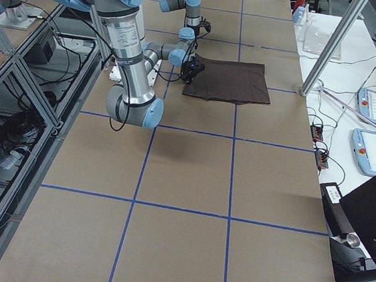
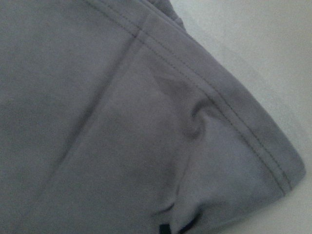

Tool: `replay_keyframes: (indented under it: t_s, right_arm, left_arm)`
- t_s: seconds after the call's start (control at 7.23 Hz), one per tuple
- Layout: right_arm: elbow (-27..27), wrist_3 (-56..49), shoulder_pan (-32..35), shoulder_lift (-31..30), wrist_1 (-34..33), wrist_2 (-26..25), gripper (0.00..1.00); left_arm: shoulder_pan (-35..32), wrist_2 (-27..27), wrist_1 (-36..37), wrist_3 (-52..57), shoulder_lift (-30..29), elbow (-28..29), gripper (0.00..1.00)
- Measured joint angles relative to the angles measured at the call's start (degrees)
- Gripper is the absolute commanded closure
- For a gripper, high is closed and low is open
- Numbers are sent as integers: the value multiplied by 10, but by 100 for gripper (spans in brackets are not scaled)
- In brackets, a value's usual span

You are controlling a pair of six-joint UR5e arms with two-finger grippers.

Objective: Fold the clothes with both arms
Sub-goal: 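Grasp the near edge with both grippers and fold it away from the robot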

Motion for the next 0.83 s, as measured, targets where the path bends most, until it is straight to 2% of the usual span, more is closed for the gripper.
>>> replay_keyframes:
  t_s: [0.55,0.83]
  right_arm:
    - [3,0,8,9,0,2,100]
    - [24,0,9,6,-2,4,100]
  left_arm:
    - [0,0,0,0,1,-4,100]
    - [2,0,8,0,7,-25,100]
